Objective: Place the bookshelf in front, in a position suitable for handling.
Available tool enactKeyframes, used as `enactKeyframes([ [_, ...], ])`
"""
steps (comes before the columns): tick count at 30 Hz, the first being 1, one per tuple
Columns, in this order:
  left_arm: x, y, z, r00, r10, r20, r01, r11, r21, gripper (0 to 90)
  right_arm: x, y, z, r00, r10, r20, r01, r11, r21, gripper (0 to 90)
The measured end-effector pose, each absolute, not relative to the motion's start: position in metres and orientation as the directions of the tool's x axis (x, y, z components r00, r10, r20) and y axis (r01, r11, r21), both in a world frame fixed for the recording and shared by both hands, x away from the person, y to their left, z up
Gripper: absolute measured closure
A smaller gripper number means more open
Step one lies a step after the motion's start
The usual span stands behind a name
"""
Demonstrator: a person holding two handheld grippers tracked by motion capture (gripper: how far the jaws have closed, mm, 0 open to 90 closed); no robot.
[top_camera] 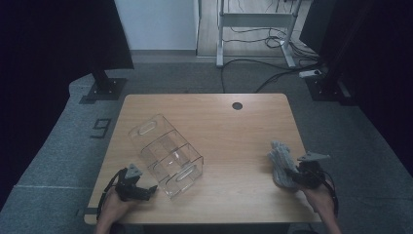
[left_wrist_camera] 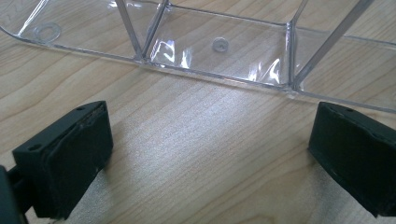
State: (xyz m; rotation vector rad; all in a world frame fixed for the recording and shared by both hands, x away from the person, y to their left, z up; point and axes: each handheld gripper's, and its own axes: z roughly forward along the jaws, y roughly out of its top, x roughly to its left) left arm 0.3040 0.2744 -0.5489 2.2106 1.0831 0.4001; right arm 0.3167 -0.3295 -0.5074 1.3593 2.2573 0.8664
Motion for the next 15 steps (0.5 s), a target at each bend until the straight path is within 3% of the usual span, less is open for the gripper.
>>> enactKeyframes([
  [11, 0.3040, 0.2742, -0.5489, 0.613, 0.790, -0.006, 0.596, -0.458, 0.659, 0.0, 0.3152, -0.3314, -0.5218, -0.472, 0.882, 0.006, 0.671, 0.355, 0.651, 57.2],
  [12, 0.3040, 0.2741, -0.5489, 0.612, 0.791, -0.004, 0.596, -0.458, 0.660, 0.0, 0.3147, -0.3309, -0.5215, -0.469, 0.883, 0.002, 0.669, 0.354, 0.654, 49.0],
  [15, 0.3040, 0.2741, -0.5489, 0.613, 0.790, -0.005, 0.596, -0.458, 0.660, 0.0, 0.3136, -0.3303, -0.5195, -0.466, 0.885, -0.005, 0.662, 0.353, 0.661, 38.8],
])
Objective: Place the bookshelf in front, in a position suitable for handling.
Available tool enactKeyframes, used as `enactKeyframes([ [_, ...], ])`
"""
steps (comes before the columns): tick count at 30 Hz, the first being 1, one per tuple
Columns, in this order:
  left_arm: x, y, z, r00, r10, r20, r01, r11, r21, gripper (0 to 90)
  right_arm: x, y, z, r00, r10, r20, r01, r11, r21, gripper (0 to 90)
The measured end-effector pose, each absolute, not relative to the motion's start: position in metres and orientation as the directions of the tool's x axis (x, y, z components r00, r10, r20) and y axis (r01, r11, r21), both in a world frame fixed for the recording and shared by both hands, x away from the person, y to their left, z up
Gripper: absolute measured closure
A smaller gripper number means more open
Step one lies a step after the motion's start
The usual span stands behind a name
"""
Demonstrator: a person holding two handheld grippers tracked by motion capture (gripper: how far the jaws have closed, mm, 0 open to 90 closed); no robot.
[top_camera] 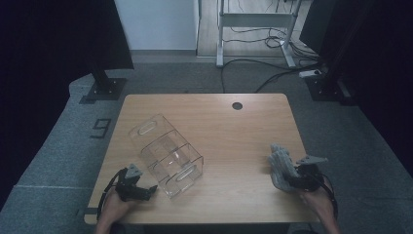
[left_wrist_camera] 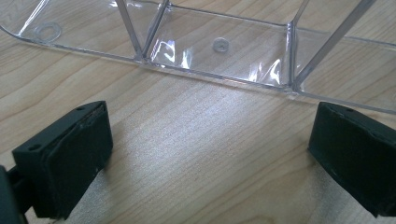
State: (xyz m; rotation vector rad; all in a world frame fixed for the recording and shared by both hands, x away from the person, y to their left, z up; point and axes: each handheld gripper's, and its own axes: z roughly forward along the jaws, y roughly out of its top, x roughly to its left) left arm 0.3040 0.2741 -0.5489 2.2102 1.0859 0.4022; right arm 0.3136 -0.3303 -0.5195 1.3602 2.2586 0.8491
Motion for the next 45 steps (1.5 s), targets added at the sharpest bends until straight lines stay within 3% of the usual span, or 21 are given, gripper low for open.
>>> enactKeyframes([
  [1, 0.304, 0.274, -0.549, 0.613, 0.790, -0.005, 0.596, -0.458, 0.660, 0.0, 0.314, -0.330, -0.520, -0.466, 0.885, -0.005, 0.662, 0.353, 0.661, 38.8],
  [2, 0.304, 0.274, -0.549, 0.613, 0.790, -0.006, 0.596, -0.458, 0.659, 0.0, 0.312, -0.330, -0.518, -0.473, 0.881, -0.010, 0.649, 0.357, 0.673, 32.9],
  [3, 0.304, 0.274, -0.549, 0.613, 0.790, -0.006, 0.596, -0.458, 0.659, 0.0, 0.312, -0.330, -0.518, -0.473, 0.881, -0.010, 0.649, 0.357, 0.673, 32.9],
  [4, 0.304, 0.274, -0.549, 0.612, 0.790, -0.006, 0.596, -0.457, 0.660, 0.0, 0.311, -0.330, -0.516, -0.477, 0.879, 0.000, 0.650, 0.353, 0.673, 24.9],
  [6, 0.304, 0.274, -0.549, 0.612, 0.791, -0.004, 0.596, -0.458, 0.659, 0.0, 0.311, -0.330, -0.515, -0.477, 0.879, 0.005, 0.649, 0.348, 0.677, 21.6],
  [7, 0.304, 0.274, -0.549, 0.612, 0.791, -0.006, 0.596, -0.457, 0.660, 0.0, 0.310, -0.329, -0.512, -0.474, 0.881, 0.003, 0.640, 0.342, 0.689, 11.1],
  [11, 0.304, 0.273, -0.548, 0.609, 0.793, -0.005, 0.601, -0.457, 0.655, 0.0, 0.309, -0.326, -0.505, -0.486, 0.874, 0.000, 0.628, 0.349, 0.695, 9.1],
  [16, 0.303, 0.273, -0.547, 0.611, 0.791, -0.007, 0.610, -0.465, 0.641, 0.0, 0.309, -0.318, -0.490, -0.505, 0.863, 0.009, 0.591, 0.338, 0.732, 0.0],
  [28, 0.303, 0.278, -0.533, 0.614, 0.787, -0.060, 0.604, -0.419, 0.677, 2.3, 0.314, -0.295, -0.474, -0.549, 0.836, 0.017, 0.549, 0.346, 0.761, 0.1],
  [32, 0.302, 0.278, -0.526, 0.619, 0.784, -0.047, 0.583, -0.419, 0.696, 12.0, 0.317, -0.283, -0.469, -0.571, 0.821, 0.024, 0.529, 0.346, 0.775, 1.0],
  [40, 0.301, 0.270, -0.513, 0.648, 0.762, -0.012, 0.530, -0.439, 0.726, 21.9, 0.321, -0.265, -0.466, -0.602, 0.798, 0.031, 0.513, 0.357, 0.781, 1.8],
  [45, 0.298, 0.259, -0.504, 0.682, 0.731, 0.020, 0.485, -0.472, 0.736, 35.7, 0.322, -0.254, -0.465, -0.623, 0.781, 0.036, 0.502, 0.364, 0.785, 2.4],
])
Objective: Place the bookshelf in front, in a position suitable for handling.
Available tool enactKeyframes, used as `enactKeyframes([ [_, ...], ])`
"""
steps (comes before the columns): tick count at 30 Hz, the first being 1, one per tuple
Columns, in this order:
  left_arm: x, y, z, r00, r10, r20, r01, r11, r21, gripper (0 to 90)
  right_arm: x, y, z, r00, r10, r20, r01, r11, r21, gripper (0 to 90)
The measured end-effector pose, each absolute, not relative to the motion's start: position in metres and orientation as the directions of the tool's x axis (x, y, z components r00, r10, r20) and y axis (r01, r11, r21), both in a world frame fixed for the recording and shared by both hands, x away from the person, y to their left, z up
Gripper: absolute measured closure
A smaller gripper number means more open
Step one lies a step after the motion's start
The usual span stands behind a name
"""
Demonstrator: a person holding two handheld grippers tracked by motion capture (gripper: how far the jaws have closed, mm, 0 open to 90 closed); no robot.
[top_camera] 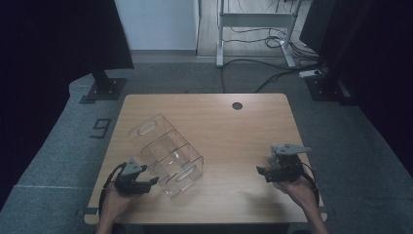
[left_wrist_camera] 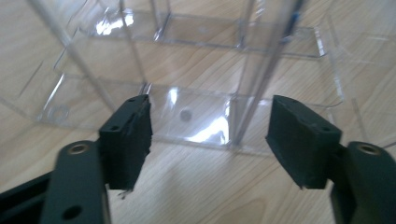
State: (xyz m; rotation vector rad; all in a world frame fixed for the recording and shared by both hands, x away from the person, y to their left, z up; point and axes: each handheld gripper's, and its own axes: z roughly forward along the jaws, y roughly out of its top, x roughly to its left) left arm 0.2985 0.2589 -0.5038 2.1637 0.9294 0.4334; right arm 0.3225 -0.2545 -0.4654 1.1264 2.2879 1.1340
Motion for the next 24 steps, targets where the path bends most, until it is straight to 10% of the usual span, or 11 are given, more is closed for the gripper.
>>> enactKeyframes([
  [24, 0.292, 0.233, -0.482, 0.719, 0.693, 0.054, 0.455, -0.528, 0.717, 85.6, 0.324, -0.205, -0.470, -0.714, 0.699, 0.037, 0.467, 0.437, 0.769, 3.9],
])
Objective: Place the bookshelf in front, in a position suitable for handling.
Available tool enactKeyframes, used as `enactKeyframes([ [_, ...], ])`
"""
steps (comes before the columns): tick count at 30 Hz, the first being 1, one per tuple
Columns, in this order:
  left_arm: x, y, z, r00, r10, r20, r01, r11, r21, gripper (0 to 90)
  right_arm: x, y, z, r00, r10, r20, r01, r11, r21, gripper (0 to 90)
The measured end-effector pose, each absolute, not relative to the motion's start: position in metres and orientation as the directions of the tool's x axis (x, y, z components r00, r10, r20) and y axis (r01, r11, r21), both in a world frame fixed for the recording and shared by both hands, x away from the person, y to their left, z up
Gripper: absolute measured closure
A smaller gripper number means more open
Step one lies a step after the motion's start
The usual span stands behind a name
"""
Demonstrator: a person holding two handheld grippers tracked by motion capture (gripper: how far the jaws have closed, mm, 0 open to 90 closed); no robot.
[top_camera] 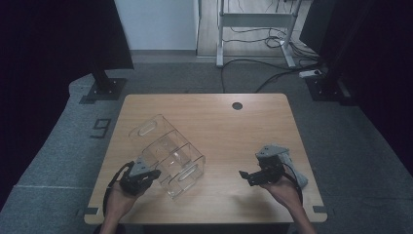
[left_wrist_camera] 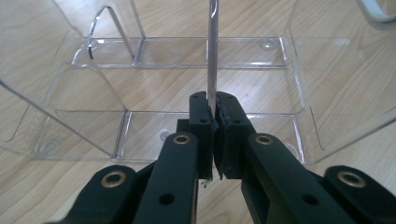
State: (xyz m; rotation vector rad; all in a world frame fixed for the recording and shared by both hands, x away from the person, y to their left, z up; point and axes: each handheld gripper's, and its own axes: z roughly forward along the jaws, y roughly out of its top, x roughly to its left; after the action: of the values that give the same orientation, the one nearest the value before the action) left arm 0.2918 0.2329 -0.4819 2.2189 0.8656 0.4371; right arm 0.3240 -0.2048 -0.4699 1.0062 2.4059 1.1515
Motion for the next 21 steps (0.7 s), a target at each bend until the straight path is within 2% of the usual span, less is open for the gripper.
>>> enactKeyframes([
  [21, 0.301, 0.185, -0.480, 0.743, 0.669, 0.021, 0.457, -0.531, 0.714, 82.8, 0.318, -0.193, -0.469, -0.738, 0.674, 0.038, 0.447, 0.446, 0.775, 4.8],
])
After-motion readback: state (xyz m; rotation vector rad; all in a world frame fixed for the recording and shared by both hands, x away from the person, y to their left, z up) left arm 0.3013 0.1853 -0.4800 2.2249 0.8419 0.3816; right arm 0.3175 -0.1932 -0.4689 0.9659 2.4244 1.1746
